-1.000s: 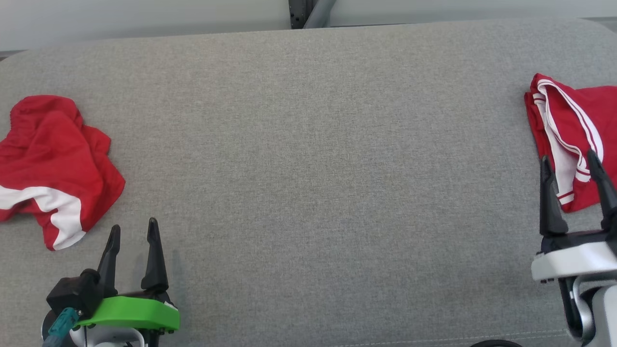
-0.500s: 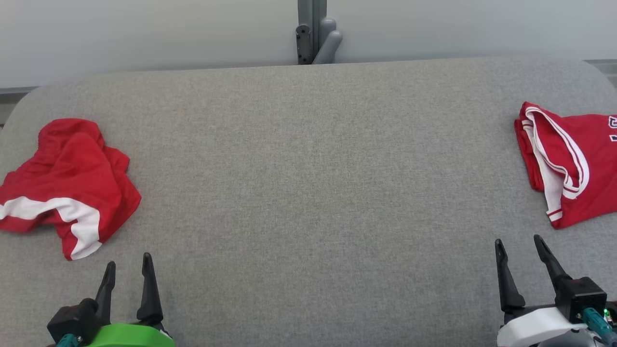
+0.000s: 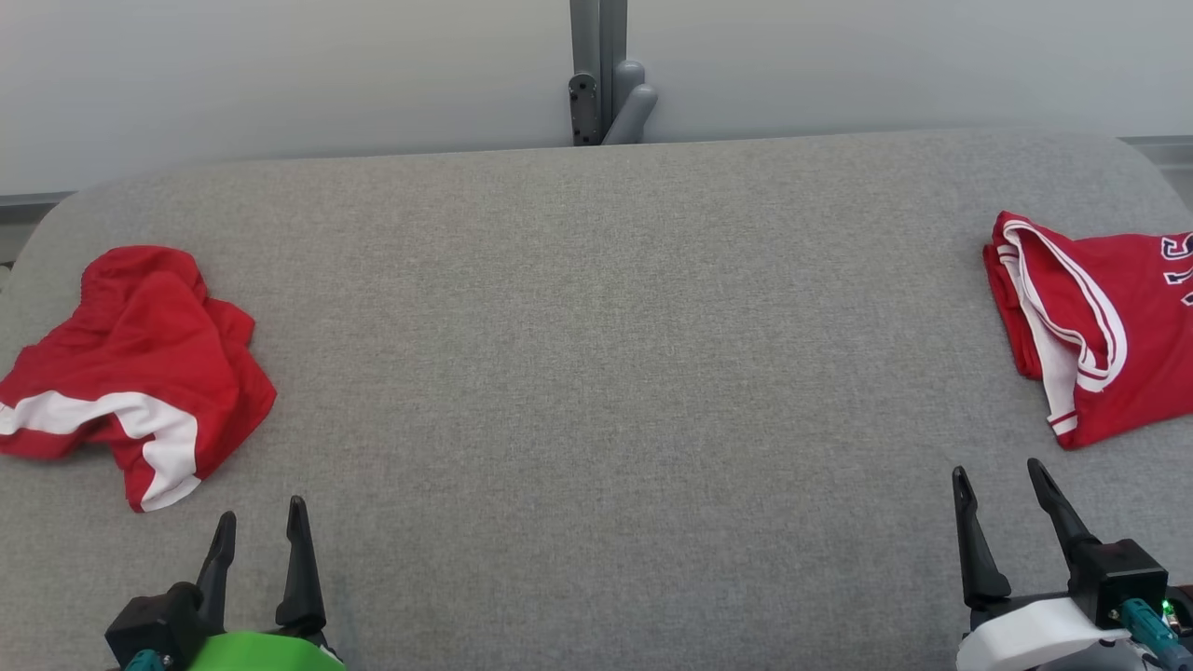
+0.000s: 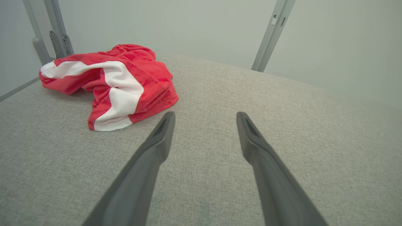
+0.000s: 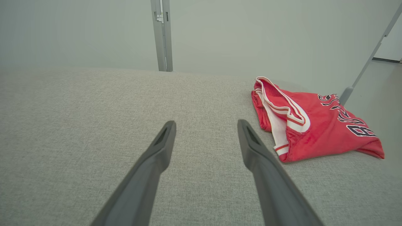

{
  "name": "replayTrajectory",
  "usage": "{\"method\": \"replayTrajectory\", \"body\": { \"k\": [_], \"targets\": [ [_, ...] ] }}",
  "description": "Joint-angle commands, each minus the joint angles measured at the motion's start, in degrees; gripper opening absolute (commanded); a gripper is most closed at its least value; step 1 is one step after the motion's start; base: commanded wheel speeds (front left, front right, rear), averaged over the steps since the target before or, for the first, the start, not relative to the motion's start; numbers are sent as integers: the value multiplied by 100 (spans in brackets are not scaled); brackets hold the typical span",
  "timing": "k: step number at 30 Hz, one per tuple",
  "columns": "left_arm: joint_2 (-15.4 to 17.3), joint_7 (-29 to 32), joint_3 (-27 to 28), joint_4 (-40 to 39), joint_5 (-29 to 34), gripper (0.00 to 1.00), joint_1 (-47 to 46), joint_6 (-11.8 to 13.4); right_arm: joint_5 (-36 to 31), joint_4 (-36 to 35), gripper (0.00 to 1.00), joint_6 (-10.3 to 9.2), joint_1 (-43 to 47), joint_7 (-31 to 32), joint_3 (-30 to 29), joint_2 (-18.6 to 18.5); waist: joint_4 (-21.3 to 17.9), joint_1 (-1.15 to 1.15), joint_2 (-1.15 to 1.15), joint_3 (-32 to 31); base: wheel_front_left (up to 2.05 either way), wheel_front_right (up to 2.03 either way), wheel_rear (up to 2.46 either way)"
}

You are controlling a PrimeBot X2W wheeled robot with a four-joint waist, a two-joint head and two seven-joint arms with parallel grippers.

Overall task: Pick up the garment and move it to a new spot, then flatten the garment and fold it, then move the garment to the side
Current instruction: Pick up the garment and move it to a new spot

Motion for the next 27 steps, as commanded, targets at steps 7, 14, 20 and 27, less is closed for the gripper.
{"method": "replayTrajectory", "body": {
  "k": [7,14,20,27],
  "targets": [
    [11,4,-84,-73,56,100,-92,10,-39,-73,100,-8,-5,-14,51,-115,546,0,0,-31,0,0,0],
    [6,4,-16,-106,78,100,45,10,26,35,100,-8,-119,-14,363,-184,1674,0,0,-172,0,0,0],
    [3,4,243,-105,122,100,384,10,106,149,100,-8,-162,-14,850,-147,2446,0,0,-433,0,0,0],
    [-3,4,374,-240,58,100,461,10,161,216,100,-8,-273,-14,1085,-249,2572,0,0,-333,0,0,0]
  ]
}}
